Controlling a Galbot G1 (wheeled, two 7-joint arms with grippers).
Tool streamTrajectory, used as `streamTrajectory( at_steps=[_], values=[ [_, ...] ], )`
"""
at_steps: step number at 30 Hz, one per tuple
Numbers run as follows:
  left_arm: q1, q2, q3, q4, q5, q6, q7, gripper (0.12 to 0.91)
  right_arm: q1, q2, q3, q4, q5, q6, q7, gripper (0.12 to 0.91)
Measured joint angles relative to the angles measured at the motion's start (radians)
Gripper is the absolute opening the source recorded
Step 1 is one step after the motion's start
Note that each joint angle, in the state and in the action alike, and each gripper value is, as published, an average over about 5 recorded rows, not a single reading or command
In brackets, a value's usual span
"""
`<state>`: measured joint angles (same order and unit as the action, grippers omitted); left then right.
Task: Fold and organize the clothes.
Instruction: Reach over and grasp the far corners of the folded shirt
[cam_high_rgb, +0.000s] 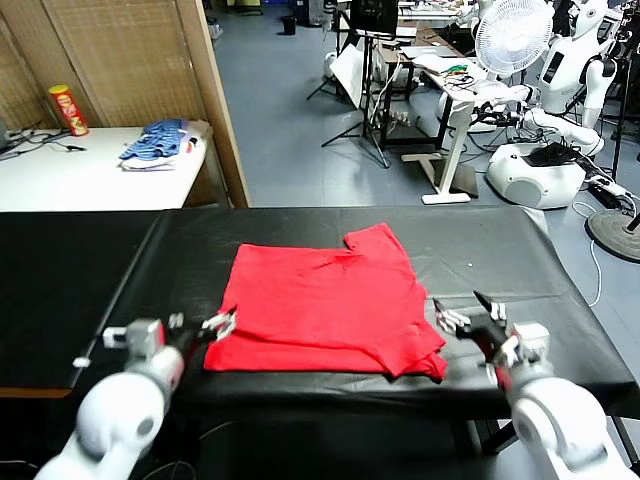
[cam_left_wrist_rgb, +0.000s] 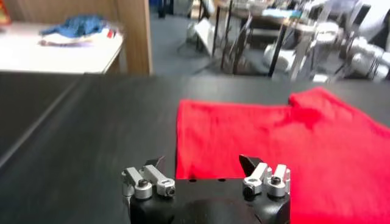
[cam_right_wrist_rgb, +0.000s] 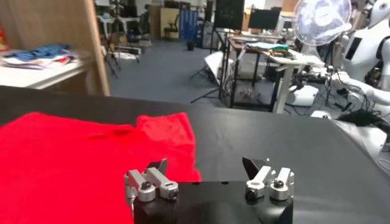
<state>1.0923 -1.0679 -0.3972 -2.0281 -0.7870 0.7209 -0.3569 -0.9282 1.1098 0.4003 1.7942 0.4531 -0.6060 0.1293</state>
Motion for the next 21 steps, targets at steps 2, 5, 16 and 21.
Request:
streamTrajectory(
  at_steps=[2, 5, 16, 21],
  values=[
    [-0.074, -0.007, 0.032, 0.067, 0.004, -0.002, 0.014, 0.798, 0.058, 0.012, -0.034, -0.069, 0.0, 0.0, -0.003, 0.798],
    [-0.175, -0.019, 0.075, 0.17, 0.017, -0.004, 0.035, 0.798, 0.137, 0.033, -0.078, -0.169, 0.003, -0.002, -0.018, 0.798],
    [-0.43, -0.066, 0.172, 0.534, 0.083, -0.013, 0.134, 0.798, 0.337, 0.111, -0.153, -0.46, 0.033, -0.013, -0.065, 0.798],
    [-0.493, -0.093, 0.178, 0.653, 0.087, -0.015, 0.163, 0.798, 0.385, 0.14, -0.167, -0.546, 0.031, -0.011, -0.084, 0.798]
  ],
)
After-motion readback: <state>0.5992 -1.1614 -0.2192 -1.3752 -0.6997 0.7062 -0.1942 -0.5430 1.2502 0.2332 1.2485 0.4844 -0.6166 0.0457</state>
